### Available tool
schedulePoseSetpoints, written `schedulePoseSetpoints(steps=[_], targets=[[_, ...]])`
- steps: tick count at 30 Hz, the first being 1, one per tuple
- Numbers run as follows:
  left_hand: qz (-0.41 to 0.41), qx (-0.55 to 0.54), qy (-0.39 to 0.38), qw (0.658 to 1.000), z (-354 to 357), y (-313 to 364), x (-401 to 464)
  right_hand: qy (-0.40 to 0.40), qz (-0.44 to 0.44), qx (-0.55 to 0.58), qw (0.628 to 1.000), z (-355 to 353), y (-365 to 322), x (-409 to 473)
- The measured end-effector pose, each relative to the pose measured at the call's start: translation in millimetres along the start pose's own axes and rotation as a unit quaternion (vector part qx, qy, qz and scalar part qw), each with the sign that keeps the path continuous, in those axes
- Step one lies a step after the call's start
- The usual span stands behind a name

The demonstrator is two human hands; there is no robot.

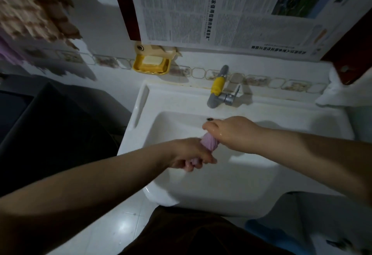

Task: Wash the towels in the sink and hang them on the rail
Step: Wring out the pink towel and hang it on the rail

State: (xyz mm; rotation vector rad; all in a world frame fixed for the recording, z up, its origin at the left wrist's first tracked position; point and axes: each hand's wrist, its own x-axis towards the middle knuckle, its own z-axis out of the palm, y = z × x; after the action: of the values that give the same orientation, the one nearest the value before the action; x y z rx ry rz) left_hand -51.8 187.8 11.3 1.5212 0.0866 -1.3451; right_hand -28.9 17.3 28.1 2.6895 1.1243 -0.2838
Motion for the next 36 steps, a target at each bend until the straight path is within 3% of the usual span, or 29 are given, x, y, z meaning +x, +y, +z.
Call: schedulePoseSetpoints(steps=[3, 5, 7, 9, 11, 14, 16, 17, 19, 21, 23, 26, 29, 31, 33, 34, 36], targets=[[0.025, 0.199, 0.209, 0.957, 2.5, 15.2, 16.7, -0.050, 0.105, 0.010, 0.993, -0.7, -1.1, 8.7], [0.071, 0.373, 0.282, 0.881, -1.0, 16.1, 26.1, -0.077, 0.154, 0.109, 0.979, 6.2, -0.6, 14.9], [0.126, 0.511, 0.308, 0.793, -9.6, 14.3, 30.5, -0.102, 0.189, 0.255, 0.943, 15.3, -3.1, 17.2], [0.177, 0.626, 0.295, 0.700, -21.5, 17.2, 32.8, -0.086, 0.256, 0.459, 0.846, 22.2, -13.6, 13.7], [0.233, 0.707, 0.266, 0.612, -31.5, 28.0, 33.3, -0.062, 0.325, 0.626, 0.707, 24.9, -27.8, 10.5], [0.279, 0.800, 0.186, 0.497, -43.1, 50.6, 27.6, -0.054, 0.337, 0.786, 0.516, 21.2, -47.1, 10.0], [0.346, 0.825, 0.159, 0.418, -51.3, 60.5, 23.1, -0.051, 0.326, 0.847, 0.417, 13.1, -56.9, 10.8], [0.414, 0.813, 0.152, 0.380, -55.5, 63.7, 21.5, -0.049, 0.318, 0.866, 0.383, 9.7, -60.2, 11.7], [0.492, 0.791, 0.140, 0.336, -59.6, 68.9, 15.1, -0.047, 0.304, 0.894, 0.325, 4.0, -65.0, 10.9], [0.528, 0.778, 0.132, 0.314, -63.4, 73.7, 14.8, -0.048, 0.291, 0.916, 0.271, -0.2, -63.8, 10.0], [0.544, 0.771, 0.131, 0.305, -65.7, 76.2, 14.1, -0.071, 0.268, 0.928, 0.251, 0.0, -55.0, 7.5], [0.559, 0.758, 0.142, 0.305, -74.0, 64.5, 15.6, -0.145, 0.222, 0.916, 0.302, 4.6, -34.0, 2.5], [0.499, 0.763, 0.166, 0.376, -72.7, 45.5, 16.2, -0.167, 0.225, 0.899, 0.337, 10.9, -13.8, 2.0], [0.367, 0.747, 0.234, 0.502, -64.1, 36.3, 11.2, -0.110, 0.239, 0.891, 0.369, 12.1, -5.2, 1.3], [0.228, 0.649, 0.294, 0.664, -55.5, 28.0, 8.2, -0.019, 0.247, 0.855, 0.457, 17.6, -1.0, -3.6], [0.195, 0.569, 0.310, 0.736, -49.7, 26.1, 5.2, 0.037, 0.247, 0.807, 0.536, 21.6, -2.3, -8.3], [0.142, 0.342, 0.290, 0.882, -39.7, 24.7, -0.9, 0.159, 0.228, 0.618, 0.736, 30.7, -11.4, -17.1]])
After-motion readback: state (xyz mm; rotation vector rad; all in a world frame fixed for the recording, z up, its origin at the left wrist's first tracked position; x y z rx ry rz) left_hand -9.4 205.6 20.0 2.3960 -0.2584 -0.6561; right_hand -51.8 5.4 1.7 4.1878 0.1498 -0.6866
